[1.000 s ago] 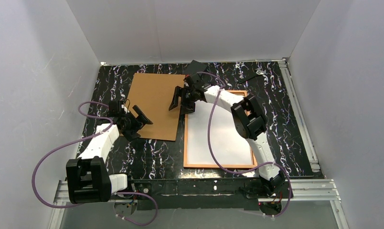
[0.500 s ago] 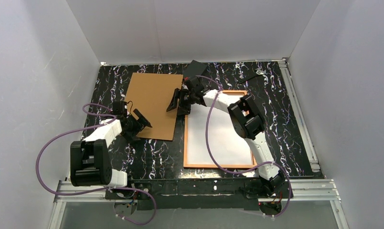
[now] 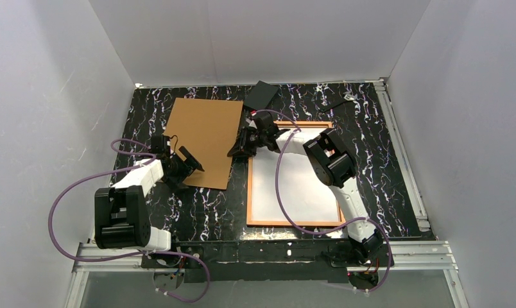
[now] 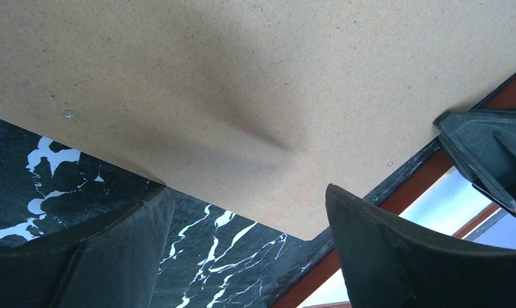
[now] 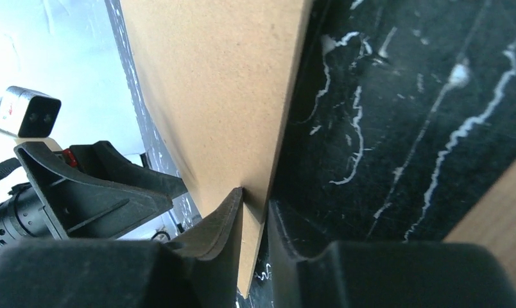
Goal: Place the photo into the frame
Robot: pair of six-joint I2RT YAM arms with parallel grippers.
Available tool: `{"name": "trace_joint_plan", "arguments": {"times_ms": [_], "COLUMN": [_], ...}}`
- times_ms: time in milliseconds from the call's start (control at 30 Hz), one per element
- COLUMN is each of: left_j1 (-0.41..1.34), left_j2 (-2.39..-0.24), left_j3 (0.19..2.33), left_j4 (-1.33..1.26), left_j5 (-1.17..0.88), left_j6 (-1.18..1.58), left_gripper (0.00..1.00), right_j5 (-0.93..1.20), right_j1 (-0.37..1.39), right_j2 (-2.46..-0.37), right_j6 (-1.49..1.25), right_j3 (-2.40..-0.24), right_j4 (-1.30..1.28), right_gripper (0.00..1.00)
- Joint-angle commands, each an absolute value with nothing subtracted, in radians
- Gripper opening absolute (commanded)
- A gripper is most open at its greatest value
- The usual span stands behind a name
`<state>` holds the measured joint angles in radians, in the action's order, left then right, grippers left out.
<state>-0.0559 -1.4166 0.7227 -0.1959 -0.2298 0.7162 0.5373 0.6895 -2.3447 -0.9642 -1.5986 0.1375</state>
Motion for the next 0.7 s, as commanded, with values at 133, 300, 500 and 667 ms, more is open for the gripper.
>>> {"name": "trace_joint_plan", "arguments": {"times_ms": [133, 300, 500, 667], "left_j1": [-0.054, -0.054, -0.054, -0.052], "left_j2": [-1.369, -1.256, -1.106, -0.975], "left_j3": [0.698, 0.712, 0.784, 0.890], "left_j4": [-0.070, -0.011, 0.132, 0.254], "left_j5": [-0.246, -0.256, -0.275, -0.294], "left_j6": [0.674, 0.644, 0.605, 0.552], "left_gripper": [0.88, 0.89, 0.91, 0.92], "right_j5": [0.575, 0.595, 0.596, 0.597], "right_j1": [0.675, 0.670, 0.669, 0.667], "right_j2": [-2.252, -2.210, -2.125, -2.019], "right_j6": [-0.995, -0.973, -0.923, -0.862], "right_j3": [-1.504, -1.469, -1.427, -1.401], "right_j4": [0.286, 0.294, 0.255, 0.154], "right_gripper": [0.14, 0.01, 0.01, 0.01]}}
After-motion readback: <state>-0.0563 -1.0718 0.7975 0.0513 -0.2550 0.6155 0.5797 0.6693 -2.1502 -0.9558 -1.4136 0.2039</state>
